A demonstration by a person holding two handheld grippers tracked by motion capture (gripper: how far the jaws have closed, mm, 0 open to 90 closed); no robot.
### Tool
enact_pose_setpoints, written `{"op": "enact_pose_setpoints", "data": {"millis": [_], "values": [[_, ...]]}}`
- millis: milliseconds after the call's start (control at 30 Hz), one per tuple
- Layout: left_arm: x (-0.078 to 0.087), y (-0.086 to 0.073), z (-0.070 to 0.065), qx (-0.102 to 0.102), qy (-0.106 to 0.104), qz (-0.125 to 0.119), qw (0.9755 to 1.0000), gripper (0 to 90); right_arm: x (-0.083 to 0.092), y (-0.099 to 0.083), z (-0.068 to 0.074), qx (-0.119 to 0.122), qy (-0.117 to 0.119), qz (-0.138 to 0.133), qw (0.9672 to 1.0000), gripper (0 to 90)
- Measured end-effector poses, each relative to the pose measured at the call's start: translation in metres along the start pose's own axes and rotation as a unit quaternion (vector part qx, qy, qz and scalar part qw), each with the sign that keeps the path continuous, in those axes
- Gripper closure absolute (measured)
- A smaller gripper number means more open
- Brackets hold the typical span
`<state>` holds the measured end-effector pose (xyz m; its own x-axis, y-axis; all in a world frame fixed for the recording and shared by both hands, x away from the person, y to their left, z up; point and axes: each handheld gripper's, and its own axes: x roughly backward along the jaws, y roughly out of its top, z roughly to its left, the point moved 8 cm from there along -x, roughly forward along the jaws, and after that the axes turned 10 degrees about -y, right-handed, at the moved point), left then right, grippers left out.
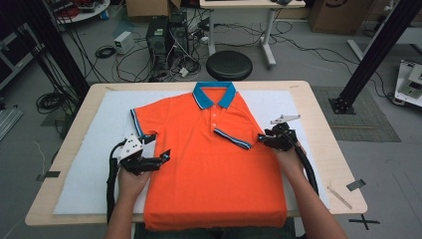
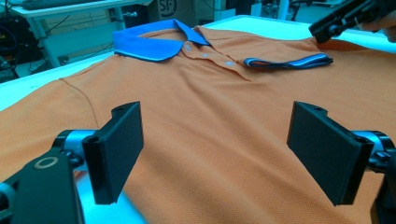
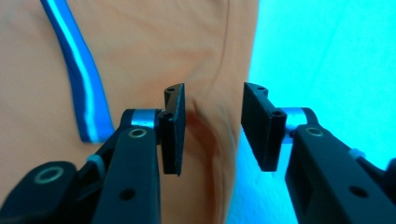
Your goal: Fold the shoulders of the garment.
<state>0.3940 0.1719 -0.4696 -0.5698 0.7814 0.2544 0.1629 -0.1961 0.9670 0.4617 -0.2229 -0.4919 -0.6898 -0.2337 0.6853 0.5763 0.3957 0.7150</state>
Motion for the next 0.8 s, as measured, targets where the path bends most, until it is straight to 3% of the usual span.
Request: {"op": "enact_pose_setpoints", "data": {"millis": [133,300,433,533,633,800], "values": [[0.000,0.000,0.000,0.000,0.000,-0.001,1.0000,18.7,-0.004,-0.009,-0.012,-0.006,-0.022,0.012,0.9997,66.9],[0.000,0.000,0.000,-0.001,0.000,-0.002,1.0000,18.7,-0.005,-0.015,-0.025,-0.029,-0.030,0.016,0.9990,67.1],[0.000,0.000,0.000,-0.001,-0.001,0.000,1.0000,18.7,-0.002,-0.018,-0.028,-0.030,-0.032,0.016,0.9989,59.2],[0.000,0.000,0.000,-0.001,-0.001,0.000,1.0000,18.7,0.007,-0.019,-0.029,-0.042,-0.024,0.001,0.9988,48.7],[0.000,0.000,0.000,0.000,0.000,0.000,1.0000,18.7,0.020,-0.018,-0.034,-0.055,-0.026,-0.035,0.9976,39.7],[0.000,0.000,0.000,0.001,0.000,0.000,1.0000,18.7,0.038,-0.016,-0.041,-0.075,-0.022,-0.075,0.9941,31.9]]}}
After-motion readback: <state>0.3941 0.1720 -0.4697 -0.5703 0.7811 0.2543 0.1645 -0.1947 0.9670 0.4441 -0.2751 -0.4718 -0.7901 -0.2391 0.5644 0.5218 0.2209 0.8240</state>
